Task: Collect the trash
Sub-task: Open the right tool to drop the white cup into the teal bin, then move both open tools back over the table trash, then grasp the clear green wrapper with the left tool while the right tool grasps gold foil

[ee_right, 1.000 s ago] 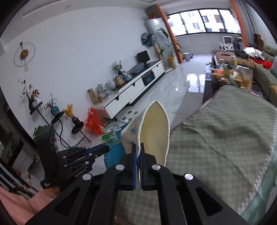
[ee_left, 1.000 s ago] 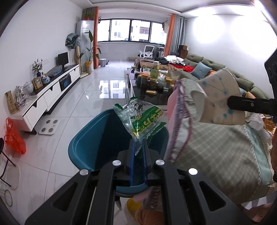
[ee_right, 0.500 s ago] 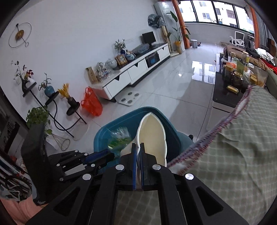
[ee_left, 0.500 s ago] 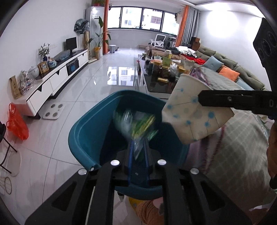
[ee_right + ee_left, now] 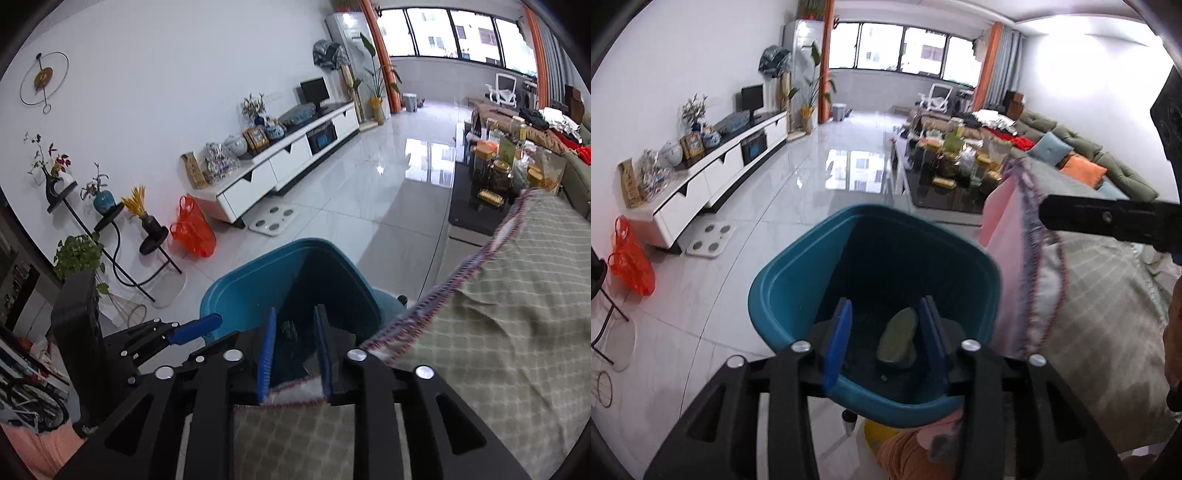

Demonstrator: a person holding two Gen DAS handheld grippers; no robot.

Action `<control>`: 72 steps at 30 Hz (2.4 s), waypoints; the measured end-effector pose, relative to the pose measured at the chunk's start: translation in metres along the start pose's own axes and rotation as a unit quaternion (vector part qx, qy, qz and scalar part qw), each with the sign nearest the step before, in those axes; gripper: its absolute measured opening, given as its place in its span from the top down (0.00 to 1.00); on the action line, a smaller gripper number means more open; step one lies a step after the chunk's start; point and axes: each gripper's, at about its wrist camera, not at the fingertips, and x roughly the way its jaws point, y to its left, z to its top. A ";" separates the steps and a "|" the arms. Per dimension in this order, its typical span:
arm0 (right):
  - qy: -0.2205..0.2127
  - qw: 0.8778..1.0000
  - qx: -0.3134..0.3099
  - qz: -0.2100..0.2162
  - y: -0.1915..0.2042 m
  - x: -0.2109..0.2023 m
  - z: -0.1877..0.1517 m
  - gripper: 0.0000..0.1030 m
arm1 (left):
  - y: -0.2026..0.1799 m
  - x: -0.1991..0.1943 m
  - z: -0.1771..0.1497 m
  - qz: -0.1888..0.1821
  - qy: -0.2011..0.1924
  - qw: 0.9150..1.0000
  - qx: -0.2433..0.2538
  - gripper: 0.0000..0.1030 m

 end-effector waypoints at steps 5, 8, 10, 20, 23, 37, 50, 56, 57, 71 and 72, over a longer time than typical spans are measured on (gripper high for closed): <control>-0.039 0.999 -0.008 -0.012 -0.004 -0.047 -0.016 0.66 | -0.028 -0.030 0.005 -0.035 -0.045 0.998 0.033 0.44; -0.066 0.998 -0.001 -0.024 -0.011 -0.077 -0.029 0.60 | -0.051 -0.043 0.006 -0.068 -0.064 0.994 0.056 0.38; -0.083 0.996 0.008 -0.036 -0.018 -0.096 -0.037 0.60 | -0.069 -0.051 0.005 -0.099 -0.073 0.990 0.072 0.36; -0.137 0.980 0.071 -0.128 -0.059 -0.195 -0.096 0.57 | -0.176 -0.067 -0.019 -0.238 -0.061 0.954 0.173 0.36; -0.150 0.971 0.098 -0.159 -0.078 -0.222 -0.114 0.57 | -0.207 -0.068 -0.032 -0.277 -0.049 0.938 0.203 0.36; -0.204 0.929 0.188 -0.247 -0.137 -0.306 -0.179 0.57 | -0.319 -0.075 -0.077 -0.379 0.000 0.871 0.313 0.36; -0.219 0.911 0.252 -0.243 -0.173 -0.326 -0.225 0.57 | -0.382 -0.059 -0.086 -0.411 0.040 0.839 0.354 0.36; -0.222 0.911 0.264 -0.225 -0.179 -0.326 -0.232 0.57 | -0.404 -0.045 -0.087 -0.426 0.070 0.825 0.364 0.36; -0.222 0.912 0.265 -0.222 -0.180 -0.325 -0.232 0.57 | -0.406 -0.044 -0.088 -0.425 0.073 0.825 0.366 0.36; -0.206 0.927 0.265 -0.167 -0.196 -0.299 -0.211 0.57 | -0.410 -0.039 -0.104 -0.419 0.091 0.815 0.391 0.88; -0.205 0.928 0.267 -0.161 -0.197 -0.297 -0.210 0.57 | -0.410 -0.039 -0.104 -0.420 0.092 0.815 0.389 0.88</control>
